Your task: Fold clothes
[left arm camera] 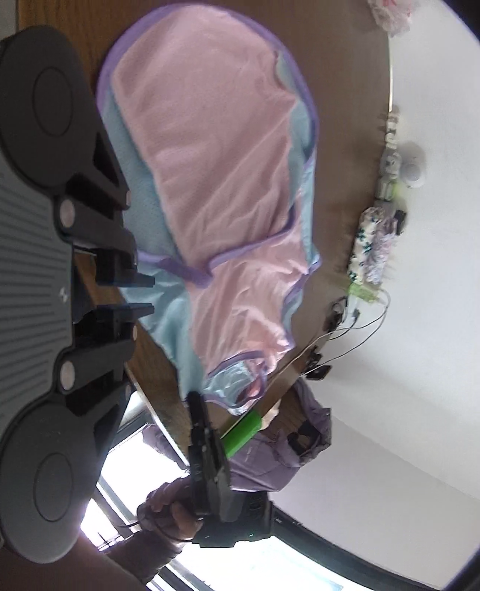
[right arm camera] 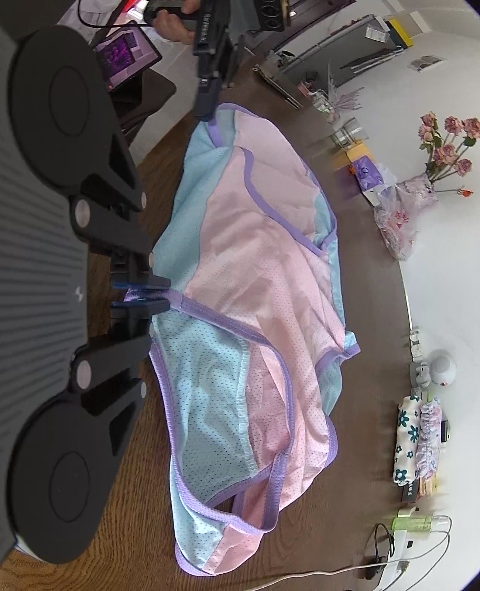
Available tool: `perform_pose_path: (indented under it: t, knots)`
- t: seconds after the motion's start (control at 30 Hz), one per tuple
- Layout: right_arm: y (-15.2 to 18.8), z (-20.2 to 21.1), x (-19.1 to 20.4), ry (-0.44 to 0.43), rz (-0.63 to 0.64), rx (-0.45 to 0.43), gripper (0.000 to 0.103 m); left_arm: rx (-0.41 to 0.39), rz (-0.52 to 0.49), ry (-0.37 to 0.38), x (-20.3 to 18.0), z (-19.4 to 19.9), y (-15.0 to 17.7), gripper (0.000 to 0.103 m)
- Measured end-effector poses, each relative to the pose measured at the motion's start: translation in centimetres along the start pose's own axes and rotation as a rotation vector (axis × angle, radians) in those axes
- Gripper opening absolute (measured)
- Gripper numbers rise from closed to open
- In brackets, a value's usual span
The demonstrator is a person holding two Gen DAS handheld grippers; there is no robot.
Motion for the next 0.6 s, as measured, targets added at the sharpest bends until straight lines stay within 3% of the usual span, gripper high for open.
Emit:
perform_pose_path:
  t: [0.07, 0.17, 0.23, 0.33, 0.4, 0.5, 0.6]
  knots:
    - [0.0, 0.1, 0.2, -0.003, 0.01, 0.003, 0.007, 0.028, -0.035, -0.029, 0.3, -0.8, -0.9, 0.022]
    - [0.0, 0.0, 0.5, 0.01, 0.013, -0.017, 0.008, 0.097, -0.099, -0.05, 0.3, -2.2, -1.5, 0.022]
    - [0.2, -0.1, 0.7, 0.022, 0.025, -0.026, 0.008, 0.138, -0.091, -0.062, 0.6, -2.7, -1.0, 0.021]
    - [0.5, -0.3, 0.8, 0.033, 0.032, -0.038, 0.008, 0.122, -0.036, -0.058, 1.0, -2.3, -0.3, 0.019]
    - [0.7, -0.3, 0.7, 0.035, 0.028, -0.045, 0.008, 0.129, -0.031, -0.055, 0.8, -2.1, 0.1, 0.003]
    - [0.6, -0.4, 0.7, 0.045, 0.028, -0.048, 0.007, 0.123, -0.034, -0.039, -0.3, -1.7, 0.9, 0.001]
    - [0.4, -0.3, 0.4, 0.054, 0.014, -0.048, 0.006, 0.1, -0.041, -0.07, -0.7, -0.3, 1.3, 0.0]
Point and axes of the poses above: each gripper's, at about its wrist camera, not at the fingertips, and z roughly against the way its jaws point, x to its left, y to its underside, the point moved 4 cm from there along -z, roughly the way its jaws point, and after that the axes turned 15 degrees about -z, right-handed, at the moved point
